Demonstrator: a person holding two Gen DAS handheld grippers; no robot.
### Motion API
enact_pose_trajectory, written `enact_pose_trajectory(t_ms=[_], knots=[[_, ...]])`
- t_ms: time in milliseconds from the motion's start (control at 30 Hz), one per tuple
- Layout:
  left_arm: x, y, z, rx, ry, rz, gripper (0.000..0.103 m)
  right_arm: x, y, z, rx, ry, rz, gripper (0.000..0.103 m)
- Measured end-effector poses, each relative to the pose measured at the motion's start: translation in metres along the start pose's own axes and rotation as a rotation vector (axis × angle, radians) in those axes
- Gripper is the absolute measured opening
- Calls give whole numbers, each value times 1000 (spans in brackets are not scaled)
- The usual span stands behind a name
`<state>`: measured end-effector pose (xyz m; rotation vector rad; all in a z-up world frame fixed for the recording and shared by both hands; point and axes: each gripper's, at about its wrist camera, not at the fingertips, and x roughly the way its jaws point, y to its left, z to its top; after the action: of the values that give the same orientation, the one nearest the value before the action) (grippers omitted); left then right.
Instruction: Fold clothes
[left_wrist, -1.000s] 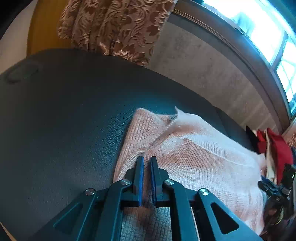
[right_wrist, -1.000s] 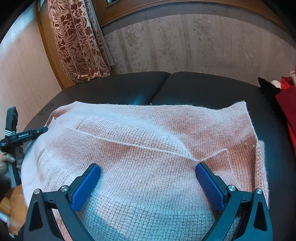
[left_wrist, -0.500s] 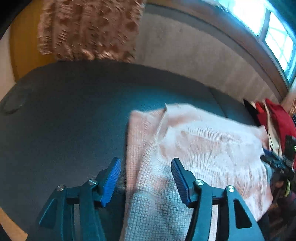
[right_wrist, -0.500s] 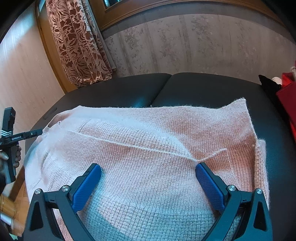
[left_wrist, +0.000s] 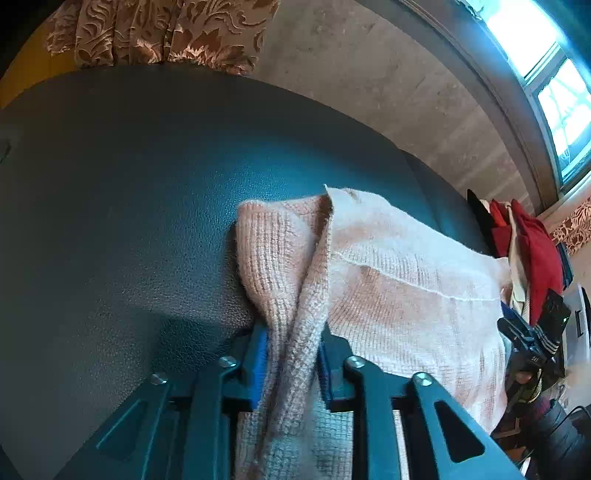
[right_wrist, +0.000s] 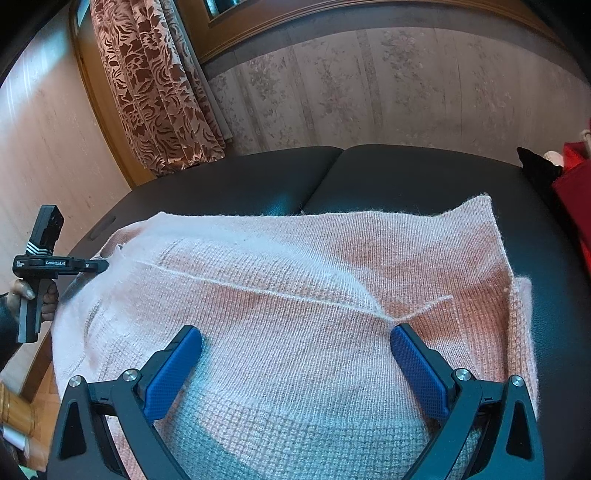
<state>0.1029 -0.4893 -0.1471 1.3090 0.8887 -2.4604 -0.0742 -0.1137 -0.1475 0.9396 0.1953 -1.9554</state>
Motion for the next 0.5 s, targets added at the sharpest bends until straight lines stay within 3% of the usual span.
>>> enact_pose_trajectory(t_ms=[167,300,500], knots=[[-16,6,-4,-114,-64,-29,14,0,1,0,3,3,0,103],[-32,13,1,-177,-90,-10,14,0,5,4,-11,37,-6,103],[-55,19,10,-224,-95,25,14,-19,8,3,-63,125,121,103]])
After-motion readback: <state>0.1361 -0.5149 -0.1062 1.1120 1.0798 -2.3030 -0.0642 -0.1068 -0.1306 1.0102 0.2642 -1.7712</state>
